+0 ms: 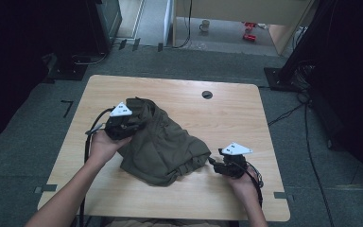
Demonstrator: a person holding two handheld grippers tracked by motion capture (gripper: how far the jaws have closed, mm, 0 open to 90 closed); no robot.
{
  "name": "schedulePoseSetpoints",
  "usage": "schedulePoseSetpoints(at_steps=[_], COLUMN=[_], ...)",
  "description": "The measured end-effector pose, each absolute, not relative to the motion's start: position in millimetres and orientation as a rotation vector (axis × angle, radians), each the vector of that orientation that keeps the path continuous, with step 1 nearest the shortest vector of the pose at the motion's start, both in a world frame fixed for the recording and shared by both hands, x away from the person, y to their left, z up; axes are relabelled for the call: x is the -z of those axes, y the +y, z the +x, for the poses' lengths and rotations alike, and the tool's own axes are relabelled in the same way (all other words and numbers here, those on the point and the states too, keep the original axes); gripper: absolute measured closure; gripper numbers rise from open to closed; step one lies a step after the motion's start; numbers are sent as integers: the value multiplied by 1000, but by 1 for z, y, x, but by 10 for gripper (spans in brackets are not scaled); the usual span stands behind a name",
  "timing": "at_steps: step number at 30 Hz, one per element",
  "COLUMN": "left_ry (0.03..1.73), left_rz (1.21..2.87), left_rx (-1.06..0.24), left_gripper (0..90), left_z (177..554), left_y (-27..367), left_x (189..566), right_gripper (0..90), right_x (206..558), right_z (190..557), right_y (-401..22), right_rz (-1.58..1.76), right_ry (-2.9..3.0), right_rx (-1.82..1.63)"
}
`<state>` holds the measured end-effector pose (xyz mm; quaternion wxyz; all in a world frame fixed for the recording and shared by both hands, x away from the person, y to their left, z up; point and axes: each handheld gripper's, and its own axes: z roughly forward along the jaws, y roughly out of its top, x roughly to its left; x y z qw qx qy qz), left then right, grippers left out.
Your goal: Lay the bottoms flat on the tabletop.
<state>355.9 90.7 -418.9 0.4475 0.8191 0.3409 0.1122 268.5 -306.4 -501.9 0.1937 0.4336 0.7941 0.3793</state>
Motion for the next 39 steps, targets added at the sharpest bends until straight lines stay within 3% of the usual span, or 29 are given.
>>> schedulePoseSetpoints(at_steps=[11, 33, 39], left_ry=[894, 1066, 1111], left_rz=[1987, 1985, 1940], left_rx=[-305, -285, -301], left_gripper=[865, 853, 700], left_z=[300, 273, 271], left_y=[133, 182, 193], left_x=[422, 459, 461], right_gripper=[436, 445, 478], right_x=[480, 460, 465], right_z=[268, 283, 284], right_y=[-290, -206, -189], right_rz=[1136, 983, 956], right_ry=[2193, 2315, 2358], right_rx=[-1130, -1212, -1227])
